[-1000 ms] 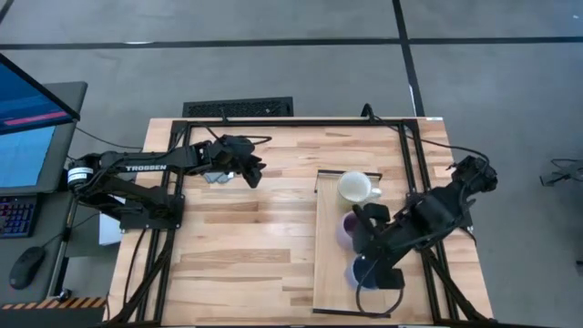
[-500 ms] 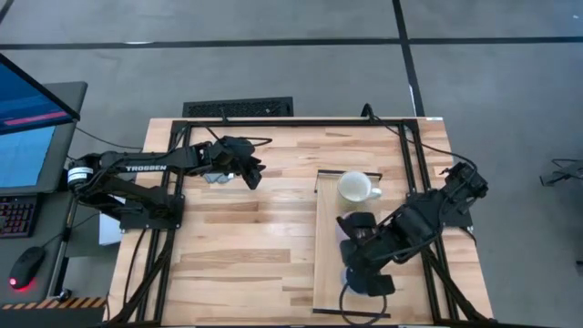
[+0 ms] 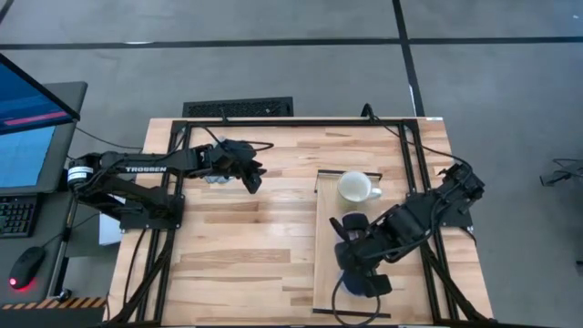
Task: Stack small to large cups/mugs on shelf
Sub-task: Put the blue mug on the shelf
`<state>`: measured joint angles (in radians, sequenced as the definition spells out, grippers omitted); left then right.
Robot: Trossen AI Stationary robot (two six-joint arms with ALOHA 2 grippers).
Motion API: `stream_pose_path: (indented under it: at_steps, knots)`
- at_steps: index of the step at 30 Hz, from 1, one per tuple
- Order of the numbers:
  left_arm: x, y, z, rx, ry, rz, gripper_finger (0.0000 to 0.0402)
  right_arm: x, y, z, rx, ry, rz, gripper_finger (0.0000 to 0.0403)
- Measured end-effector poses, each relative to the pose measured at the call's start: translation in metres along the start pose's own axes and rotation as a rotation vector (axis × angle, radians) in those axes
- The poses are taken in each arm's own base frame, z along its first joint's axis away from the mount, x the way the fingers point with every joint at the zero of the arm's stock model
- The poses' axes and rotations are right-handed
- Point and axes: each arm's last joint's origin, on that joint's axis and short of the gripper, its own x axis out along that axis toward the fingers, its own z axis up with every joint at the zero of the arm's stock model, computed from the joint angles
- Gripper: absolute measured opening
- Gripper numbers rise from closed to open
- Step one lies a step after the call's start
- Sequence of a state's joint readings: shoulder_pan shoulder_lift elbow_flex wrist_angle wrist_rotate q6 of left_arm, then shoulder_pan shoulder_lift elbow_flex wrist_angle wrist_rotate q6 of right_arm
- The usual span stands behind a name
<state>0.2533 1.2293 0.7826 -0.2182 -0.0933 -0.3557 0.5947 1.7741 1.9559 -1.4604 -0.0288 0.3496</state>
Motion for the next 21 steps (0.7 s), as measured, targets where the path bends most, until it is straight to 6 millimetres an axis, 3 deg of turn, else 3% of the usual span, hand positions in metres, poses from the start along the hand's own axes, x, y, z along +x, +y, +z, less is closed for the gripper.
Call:
stream_pose_path:
  at_steps: [21]
  knots:
    - [0.0,-0.0003,-0.0003,0.0,0.002,0.0,0.0125,0.0059,-0.0086,0.0068,-0.025,0.016,0.032,0.0019]
